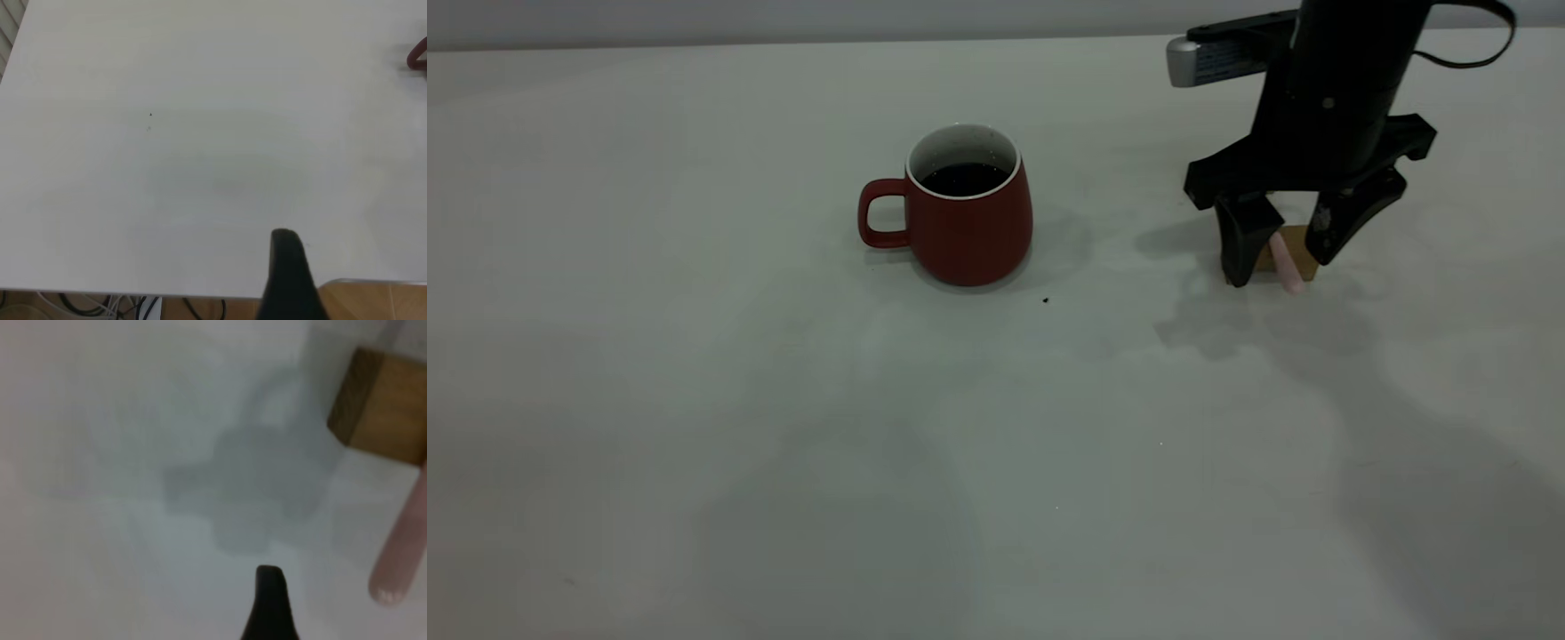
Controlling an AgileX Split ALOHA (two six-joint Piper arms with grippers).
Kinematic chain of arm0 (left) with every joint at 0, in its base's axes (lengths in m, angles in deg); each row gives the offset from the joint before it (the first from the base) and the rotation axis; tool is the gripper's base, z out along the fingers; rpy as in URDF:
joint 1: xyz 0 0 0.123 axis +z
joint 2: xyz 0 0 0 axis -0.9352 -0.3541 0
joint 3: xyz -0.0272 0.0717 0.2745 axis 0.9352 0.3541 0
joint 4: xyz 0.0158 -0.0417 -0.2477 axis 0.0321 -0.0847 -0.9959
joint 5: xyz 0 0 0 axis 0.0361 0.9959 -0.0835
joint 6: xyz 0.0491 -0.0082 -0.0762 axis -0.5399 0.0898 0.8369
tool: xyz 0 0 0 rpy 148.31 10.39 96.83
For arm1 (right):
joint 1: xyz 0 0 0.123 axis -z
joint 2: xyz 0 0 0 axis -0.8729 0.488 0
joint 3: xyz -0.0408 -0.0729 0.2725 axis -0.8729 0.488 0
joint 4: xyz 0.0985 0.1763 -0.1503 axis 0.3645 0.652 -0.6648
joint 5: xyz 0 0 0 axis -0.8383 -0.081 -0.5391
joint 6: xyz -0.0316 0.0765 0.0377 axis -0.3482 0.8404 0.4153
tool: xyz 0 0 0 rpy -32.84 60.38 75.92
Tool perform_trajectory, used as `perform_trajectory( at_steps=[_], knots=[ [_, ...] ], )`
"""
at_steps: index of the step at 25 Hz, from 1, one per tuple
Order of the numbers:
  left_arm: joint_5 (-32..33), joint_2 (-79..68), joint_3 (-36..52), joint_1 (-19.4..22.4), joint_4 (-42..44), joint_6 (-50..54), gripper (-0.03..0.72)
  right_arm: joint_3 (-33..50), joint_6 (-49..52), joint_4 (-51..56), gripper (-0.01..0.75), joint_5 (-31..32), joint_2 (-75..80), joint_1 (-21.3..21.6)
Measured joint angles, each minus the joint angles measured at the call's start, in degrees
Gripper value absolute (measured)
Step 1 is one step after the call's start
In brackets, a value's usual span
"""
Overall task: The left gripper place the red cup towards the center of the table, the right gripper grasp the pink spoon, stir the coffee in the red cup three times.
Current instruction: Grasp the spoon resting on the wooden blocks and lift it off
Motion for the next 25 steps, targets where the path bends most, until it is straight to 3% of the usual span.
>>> perform_trajectory(
  at_steps=[17,20,22,25],
  knots=[
    [0.0,0.0,0.0,0.0,0.1,0.0,0.587,-2.1,1.8,-1.6,0.608,-0.7,4.7,2.3],
    [0.0,0.0,0.0,0.0,0.1,0.0,0.587,-2.1,2.4,-1.6,0.547,-1.6,4.9,2.3],
    [0.0,0.0,0.0,0.0,0.1,0.0,0.587,-2.1,3.6,-1.6,0.467,-2.0,4.9,2.3],
    [0.0,0.0,0.0,0.0,0.1,0.0,0.587,-2.1,5.3,-2.4,0.266,-2.2,4.9,2.3]
  ],
)
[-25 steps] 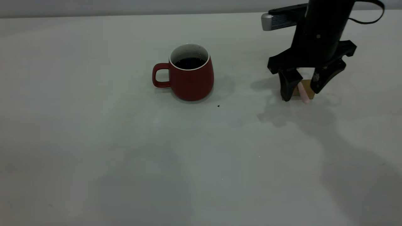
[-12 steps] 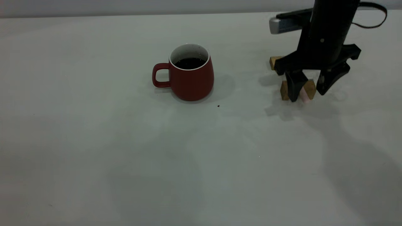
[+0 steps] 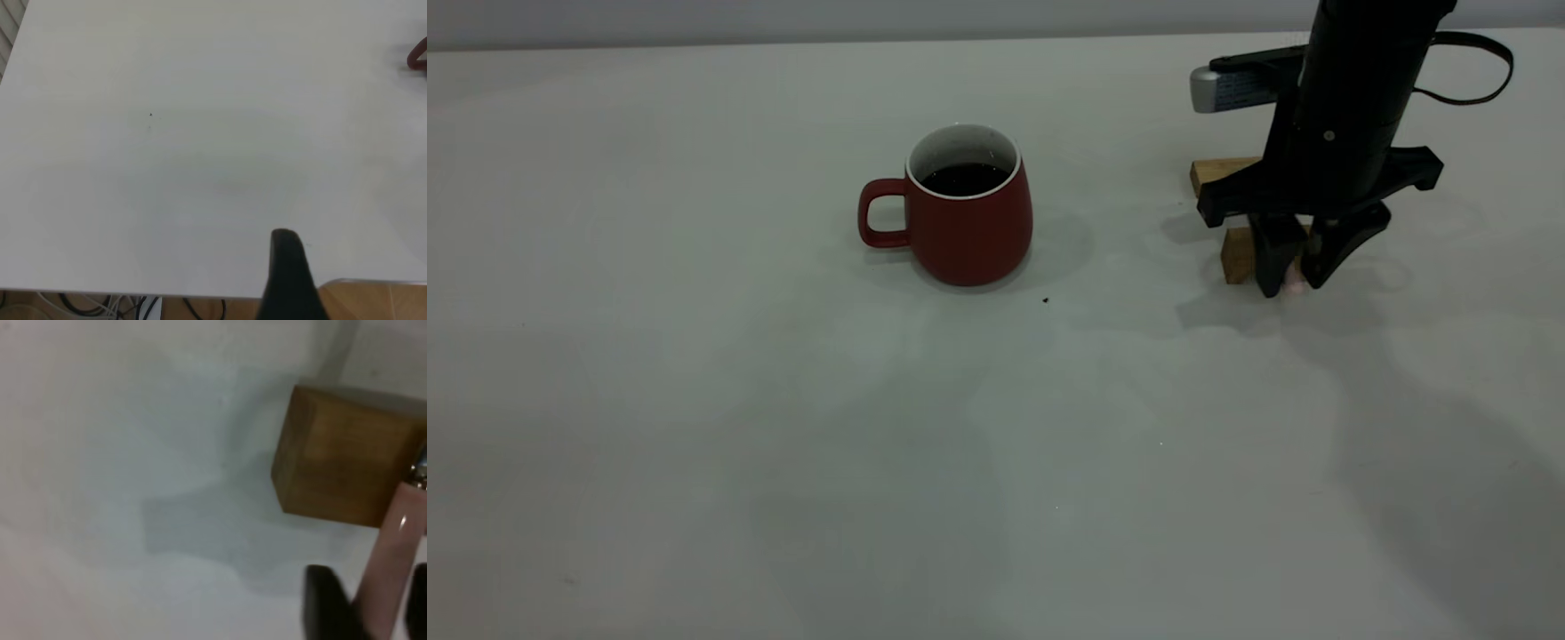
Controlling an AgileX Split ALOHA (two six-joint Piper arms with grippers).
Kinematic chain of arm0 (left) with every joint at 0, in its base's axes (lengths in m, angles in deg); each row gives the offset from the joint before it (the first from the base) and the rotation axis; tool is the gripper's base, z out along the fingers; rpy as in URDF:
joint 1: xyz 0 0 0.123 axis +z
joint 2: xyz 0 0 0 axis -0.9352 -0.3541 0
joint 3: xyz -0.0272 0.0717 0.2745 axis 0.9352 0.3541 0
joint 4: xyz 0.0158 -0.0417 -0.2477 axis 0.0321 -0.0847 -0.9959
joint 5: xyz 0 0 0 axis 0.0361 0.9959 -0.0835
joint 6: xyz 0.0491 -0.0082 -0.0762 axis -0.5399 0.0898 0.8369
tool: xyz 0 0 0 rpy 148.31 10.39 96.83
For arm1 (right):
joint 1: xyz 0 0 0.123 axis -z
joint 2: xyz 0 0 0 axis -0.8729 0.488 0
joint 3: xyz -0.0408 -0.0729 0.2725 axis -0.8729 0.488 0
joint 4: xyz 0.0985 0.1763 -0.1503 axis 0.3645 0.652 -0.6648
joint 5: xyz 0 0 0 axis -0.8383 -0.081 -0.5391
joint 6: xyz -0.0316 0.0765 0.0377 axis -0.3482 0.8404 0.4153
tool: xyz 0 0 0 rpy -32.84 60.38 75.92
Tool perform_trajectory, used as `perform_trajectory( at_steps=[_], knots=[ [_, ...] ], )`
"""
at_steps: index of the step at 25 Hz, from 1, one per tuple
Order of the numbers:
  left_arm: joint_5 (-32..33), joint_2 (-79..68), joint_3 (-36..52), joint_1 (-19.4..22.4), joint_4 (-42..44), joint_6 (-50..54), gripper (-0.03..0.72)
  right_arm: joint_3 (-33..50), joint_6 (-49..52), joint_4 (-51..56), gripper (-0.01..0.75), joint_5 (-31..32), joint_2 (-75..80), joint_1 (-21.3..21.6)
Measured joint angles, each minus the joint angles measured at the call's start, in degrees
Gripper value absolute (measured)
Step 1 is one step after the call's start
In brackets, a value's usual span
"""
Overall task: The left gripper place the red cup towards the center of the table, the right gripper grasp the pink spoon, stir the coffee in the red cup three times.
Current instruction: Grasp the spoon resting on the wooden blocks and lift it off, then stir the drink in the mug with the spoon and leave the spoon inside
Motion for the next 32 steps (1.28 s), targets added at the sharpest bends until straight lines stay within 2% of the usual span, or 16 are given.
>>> perform_trajectory(
  at_steps=[2,7,11,17,23,26,32],
  knots=[
    [0.0,0.0,0.0,0.0,0.0,0.0,0.587,0.0,0.9,-0.8,0.136,-0.1,0.0,0.0],
    [0.0,0.0,0.0,0.0,0.0,0.0,0.587,-0.3,2.0,-2.3,0.136,1.7,-3.7,0.0],
    [0.0,0.0,0.0,0.0,0.0,0.0,0.587,-5.0,2.0,1.8,0.136,9.9,-11.0,0.0],
    [0.0,0.0,0.0,0.0,0.0,0.0,0.587,-12.4,2.2,26.4,0.136,25.8,-14.5,0.0],
    [0.0,0.0,0.0,0.0,0.0,0.0,0.587,-12.6,3.5,56.2,0.136,27.8,-14.3,-0.1],
    [0.0,0.0,0.0,0.0,0.0,0.0,0.587,-12.6,11.1,63.7,0.136,27.0,-14.3,-0.3],
    [0.0,0.0,0.0,0.0,0.0,0.0,0.587,-12.6,44.1,71.0,0.136,24.8,-12.4,-2.3]
  ],
)
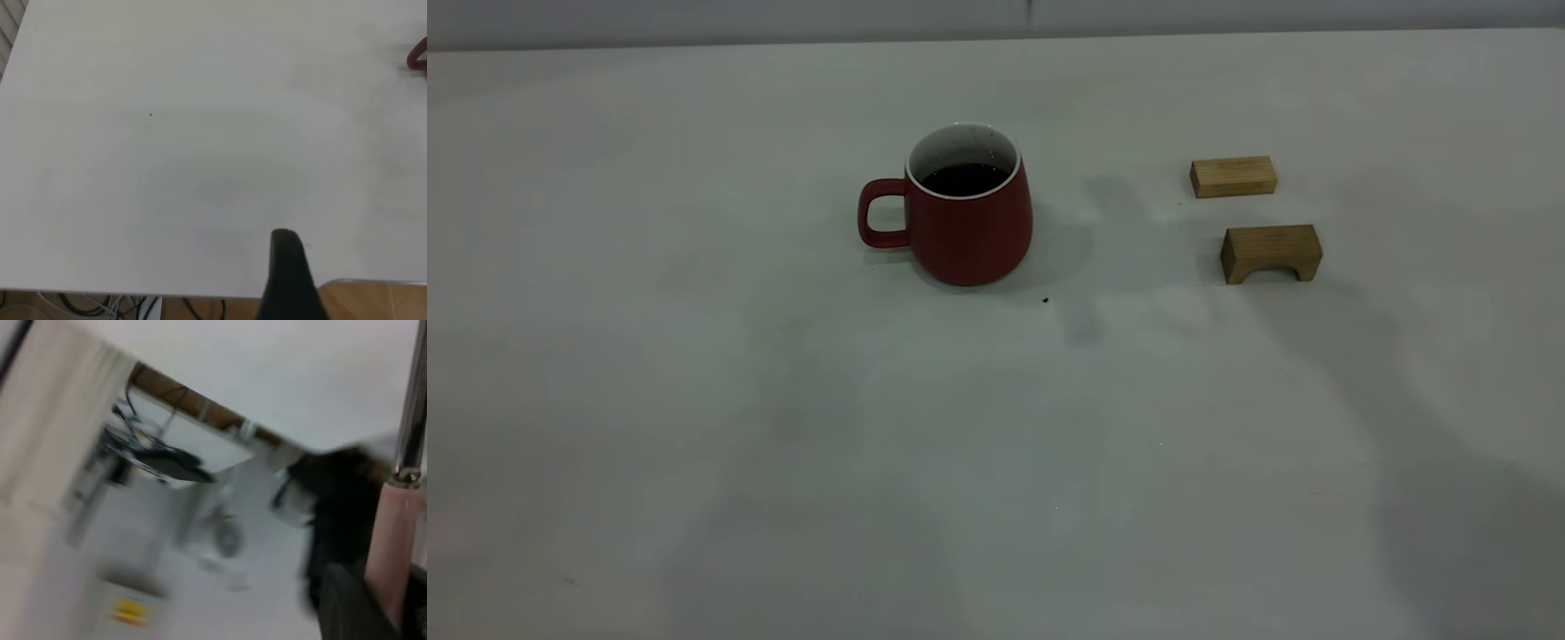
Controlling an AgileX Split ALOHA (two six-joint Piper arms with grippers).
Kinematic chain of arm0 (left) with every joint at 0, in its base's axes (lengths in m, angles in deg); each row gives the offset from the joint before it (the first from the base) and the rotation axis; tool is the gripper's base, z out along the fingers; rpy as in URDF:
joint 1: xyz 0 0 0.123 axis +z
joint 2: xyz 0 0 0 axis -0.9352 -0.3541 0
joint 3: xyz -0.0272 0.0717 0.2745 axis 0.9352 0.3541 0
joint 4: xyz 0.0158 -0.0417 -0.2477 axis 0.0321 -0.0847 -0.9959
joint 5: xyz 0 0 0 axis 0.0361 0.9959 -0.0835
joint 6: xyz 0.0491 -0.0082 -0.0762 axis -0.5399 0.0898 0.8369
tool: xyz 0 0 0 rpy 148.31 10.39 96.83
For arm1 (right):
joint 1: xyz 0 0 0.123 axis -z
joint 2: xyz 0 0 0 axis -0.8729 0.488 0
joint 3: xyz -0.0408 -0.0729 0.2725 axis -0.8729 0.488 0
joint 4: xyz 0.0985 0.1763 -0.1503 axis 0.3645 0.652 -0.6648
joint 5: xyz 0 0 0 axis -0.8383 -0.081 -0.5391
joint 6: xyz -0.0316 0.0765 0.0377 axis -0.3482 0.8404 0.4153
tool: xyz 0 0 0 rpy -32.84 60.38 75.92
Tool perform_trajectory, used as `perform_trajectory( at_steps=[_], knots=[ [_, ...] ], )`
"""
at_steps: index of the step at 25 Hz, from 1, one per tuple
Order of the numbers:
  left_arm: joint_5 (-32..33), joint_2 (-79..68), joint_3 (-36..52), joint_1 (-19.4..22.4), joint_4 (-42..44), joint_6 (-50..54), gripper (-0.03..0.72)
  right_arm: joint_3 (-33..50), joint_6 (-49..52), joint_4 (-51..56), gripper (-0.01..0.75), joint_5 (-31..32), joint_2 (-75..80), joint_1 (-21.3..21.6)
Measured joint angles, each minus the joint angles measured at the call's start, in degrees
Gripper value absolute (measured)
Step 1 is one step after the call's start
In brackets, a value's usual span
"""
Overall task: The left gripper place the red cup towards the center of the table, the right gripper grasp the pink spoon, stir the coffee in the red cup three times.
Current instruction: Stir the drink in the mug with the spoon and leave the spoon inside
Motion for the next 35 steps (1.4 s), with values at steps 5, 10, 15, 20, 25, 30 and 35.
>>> perform_trajectory(
  at_steps=[5,10,15,20,25,30,35],
  knots=[
    [0.0,0.0,0.0,0.0,0.0,0.0,0.587,0.0,5.0,6.7,0.136,-4.2,3.6,-1.3],
    [0.0,0.0,0.0,0.0,0.0,0.0,0.587,0.0,-0.5,14.5,0.136,-5.4,9.2,-1.2],
    [0.0,0.0,0.0,0.0,0.0,0.0,0.587,0.0,-4.1,21.3,0.136,-5.7,13.1,-1.0],
    [0.0,0.0,0.0,0.0,0.0,0.0,0.587,-0.2,-5.4,25.9,0.136,-6.1,16.3,0.1],
    [0.0,0.0,0.0,0.0,0.0,0.0,0.587,-0.4,-6.4,28.3,0.136,-6.4,20.0,1.0],
    [0.0,0.0,0.0,0.0,0.0,0.0,0.587,-0.6,-6.9,29.0,0.136,-6.3,22.6,1.0],
    [0.0,0.0,0.0,0.0,0.0,0.0,0.587,-4.5,-7.4,28.9,0.136,-5.6,24.2,0.0]
  ],
)
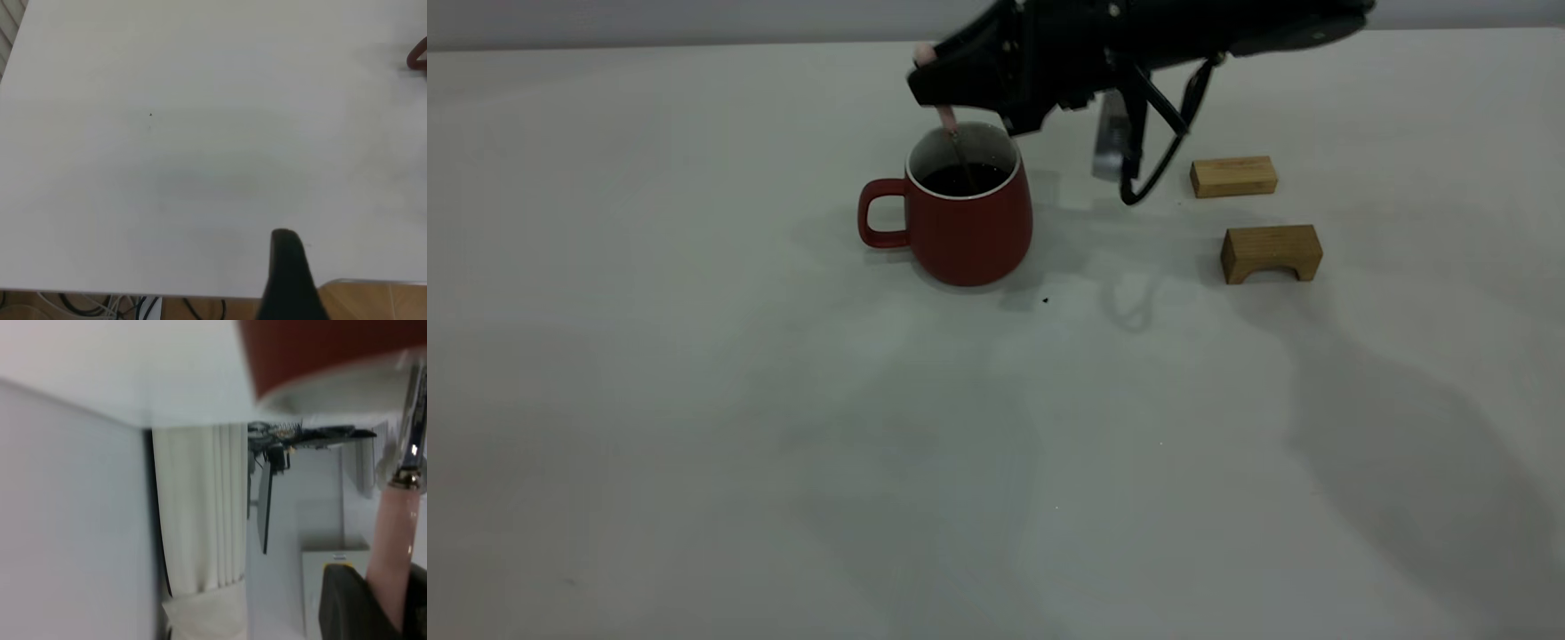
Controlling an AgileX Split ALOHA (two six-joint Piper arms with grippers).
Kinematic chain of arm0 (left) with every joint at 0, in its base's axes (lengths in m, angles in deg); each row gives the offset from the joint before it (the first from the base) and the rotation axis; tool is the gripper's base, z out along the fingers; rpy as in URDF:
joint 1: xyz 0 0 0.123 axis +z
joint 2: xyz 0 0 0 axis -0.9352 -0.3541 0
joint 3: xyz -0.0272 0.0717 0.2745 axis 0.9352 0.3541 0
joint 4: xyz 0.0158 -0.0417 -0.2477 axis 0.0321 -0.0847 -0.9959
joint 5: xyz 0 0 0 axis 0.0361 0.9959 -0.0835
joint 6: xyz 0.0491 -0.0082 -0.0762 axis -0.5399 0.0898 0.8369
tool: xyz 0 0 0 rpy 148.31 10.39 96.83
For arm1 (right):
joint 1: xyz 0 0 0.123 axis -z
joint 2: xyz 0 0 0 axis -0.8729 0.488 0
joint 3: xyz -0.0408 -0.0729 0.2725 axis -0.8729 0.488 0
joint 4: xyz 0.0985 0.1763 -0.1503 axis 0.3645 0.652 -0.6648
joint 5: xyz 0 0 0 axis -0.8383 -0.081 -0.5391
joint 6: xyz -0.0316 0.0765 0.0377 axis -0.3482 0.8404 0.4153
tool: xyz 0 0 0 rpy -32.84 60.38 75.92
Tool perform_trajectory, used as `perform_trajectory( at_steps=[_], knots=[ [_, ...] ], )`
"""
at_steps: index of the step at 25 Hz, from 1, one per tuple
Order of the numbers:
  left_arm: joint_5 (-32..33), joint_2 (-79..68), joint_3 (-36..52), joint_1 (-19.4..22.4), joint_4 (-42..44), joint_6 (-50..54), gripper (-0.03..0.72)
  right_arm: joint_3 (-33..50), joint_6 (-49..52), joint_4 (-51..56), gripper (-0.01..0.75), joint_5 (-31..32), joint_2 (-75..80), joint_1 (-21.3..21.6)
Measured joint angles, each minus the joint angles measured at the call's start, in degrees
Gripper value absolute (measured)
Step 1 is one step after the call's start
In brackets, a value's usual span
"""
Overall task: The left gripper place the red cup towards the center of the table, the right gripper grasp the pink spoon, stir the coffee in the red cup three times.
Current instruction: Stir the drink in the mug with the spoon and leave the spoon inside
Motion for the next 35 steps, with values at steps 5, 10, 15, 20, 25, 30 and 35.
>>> perform_trajectory(
  at_steps=[5,10,15,20,25,30,35],
  knots=[
    [0.0,0.0,0.0,0.0,0.0,0.0,0.587,-1.7,-3.4,-0.9,0.136,0.8,0.1,0.8],
    [0.0,0.0,0.0,0.0,0.0,0.0,0.587,-1.7,3.3,-5.4,0.136,3.8,0.1,3.3],
    [0.0,0.0,0.0,0.0,0.0,0.0,0.585,-1.7,8.6,-6.2,0.136,5.0,0.1,2.2],
    [0.0,0.0,0.0,0.0,0.0,0.0,0.585,-1.7,2.6,-1.5,0.136,4.4,0.1,-0.6],
    [0.0,0.0,0.0,0.0,0.0,0.0,0.585,-1.7,-4.9,-2.7,0.136,3.6,0.1,0.7],
    [0.0,0.0,0.0,0.0,0.0,0.0,0.585,-1.7,3.9,-7.6,0.136,6.7,0.1,2.6],
    [0.0,0.0,0.0,0.0,0.0,0.0,0.585,-1.7,6.4,-6.5,0.136,6.6,0.1,0.6]
  ],
)
